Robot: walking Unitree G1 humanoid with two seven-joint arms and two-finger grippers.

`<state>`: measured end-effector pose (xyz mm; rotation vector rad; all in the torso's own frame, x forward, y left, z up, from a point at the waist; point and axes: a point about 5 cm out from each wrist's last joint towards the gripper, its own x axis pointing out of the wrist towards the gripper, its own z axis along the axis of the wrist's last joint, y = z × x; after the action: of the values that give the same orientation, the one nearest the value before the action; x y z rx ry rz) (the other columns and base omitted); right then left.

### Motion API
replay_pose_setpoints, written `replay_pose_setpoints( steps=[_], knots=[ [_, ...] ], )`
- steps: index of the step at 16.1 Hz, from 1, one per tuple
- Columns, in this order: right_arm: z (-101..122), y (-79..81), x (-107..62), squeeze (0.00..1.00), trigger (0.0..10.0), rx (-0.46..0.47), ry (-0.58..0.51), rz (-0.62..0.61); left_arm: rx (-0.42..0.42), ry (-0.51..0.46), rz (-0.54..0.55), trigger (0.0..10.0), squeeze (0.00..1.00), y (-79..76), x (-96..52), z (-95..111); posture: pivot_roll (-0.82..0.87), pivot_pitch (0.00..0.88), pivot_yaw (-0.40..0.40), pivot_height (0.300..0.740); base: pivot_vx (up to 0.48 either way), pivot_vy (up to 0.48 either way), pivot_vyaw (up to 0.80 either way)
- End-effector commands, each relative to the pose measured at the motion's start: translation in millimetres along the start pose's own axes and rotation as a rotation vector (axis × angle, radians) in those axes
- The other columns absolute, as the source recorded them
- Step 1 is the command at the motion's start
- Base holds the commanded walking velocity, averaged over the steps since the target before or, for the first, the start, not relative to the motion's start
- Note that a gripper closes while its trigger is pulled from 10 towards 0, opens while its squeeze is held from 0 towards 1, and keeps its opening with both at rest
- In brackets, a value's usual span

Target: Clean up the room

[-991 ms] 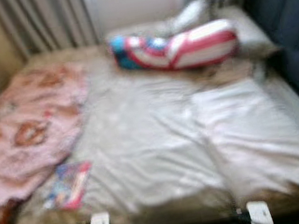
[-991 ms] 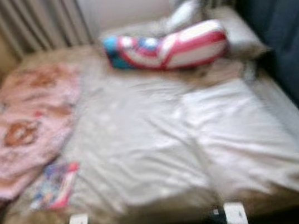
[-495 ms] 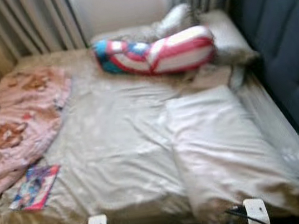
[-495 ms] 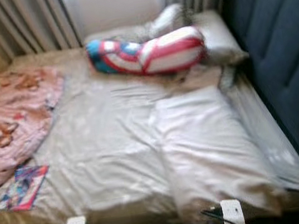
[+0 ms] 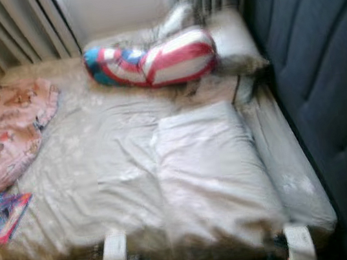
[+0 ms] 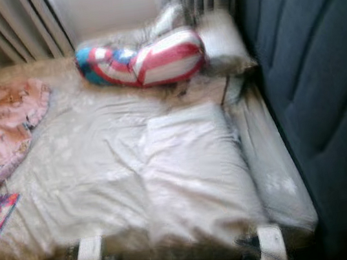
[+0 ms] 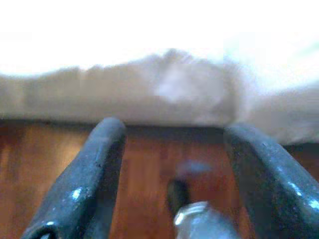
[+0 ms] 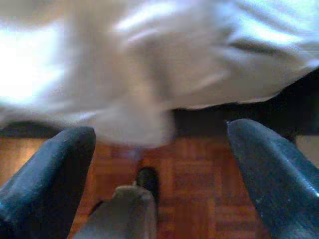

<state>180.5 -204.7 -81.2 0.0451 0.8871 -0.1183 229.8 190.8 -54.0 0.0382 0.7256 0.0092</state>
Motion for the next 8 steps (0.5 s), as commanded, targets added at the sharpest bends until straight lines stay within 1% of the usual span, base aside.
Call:
replay_pose_setpoints(
  steps=[1, 2, 3, 5, 6, 7, 8],
  knots=[
    [31.3, 8.2, 5.0, 0.0, 10.0, 0.004, -0.127, 0.031, 0.001, -0.106, 0.009, 10.0, 0.0, 8.5, 2.1, 21.4, -0.04, 0.0, 0.03, 0.74, 0.0, 0.0, 0.0],
    [48.2, 9.1, 6.3, 0.0, 10.0, 0.002, -0.192, 0.042, -0.008, -0.177, 0.001, 10.0, 0.0, 8.1, 3.6, 37.0, -0.05, 0.001, 0.029, 0.74, 0.0, 0.0, 0.0],
    [59.6, 9.6, 6.9, 0.0, 10.0, -0.001, -0.234, 0.051, -0.009, -0.214, -0.006, 10.0, 0.0, 7.4, 4.1, 44.9, -0.05, 0.001, 0.027, 0.74, 0.0, 0.0, 0.0],
    [83.4, 9.6, 6.8, 0.0, 10.0, -0.002, -0.322, 0.07, -0.019, -0.26, -0.017, 10.0, 0.0, 5.1, 3.8, 52.4, -0.06, 0.0, 0.019, 0.74, 0.0, 0.0, 0.0],
    [89.4, 10.2, 6.3, 0.0, 10.0, -0.002, -0.349, 0.078, -0.02, -0.268, -0.019, 10.0, 0.0, 4.2, 3.5, 52.7, -0.06, 0.0, 0.018, 0.74, 0.0, 0.0, 0.0],
    [104.8, 12.0, 4.1, 0.0, 10.0, -0.006, -0.427, 0.086, -0.017, -0.313, -0.022, 10.0, 0.0, 2.2, 2.1, 57.5, -0.06, 0.0, 0.018, 0.74, 0.0, 0.0, 0.0],
    [115.1, 14.8, 2.0, 0.0, 10.0, 0.001, -0.483, 0.1, -0.001, -0.353, -0.031, 10.0, 0.0, 0.0, 0.9, 62.3, -0.06, 0.0, 0.017, 0.74, 0.0, 0.0, 0.0]
  ],
)
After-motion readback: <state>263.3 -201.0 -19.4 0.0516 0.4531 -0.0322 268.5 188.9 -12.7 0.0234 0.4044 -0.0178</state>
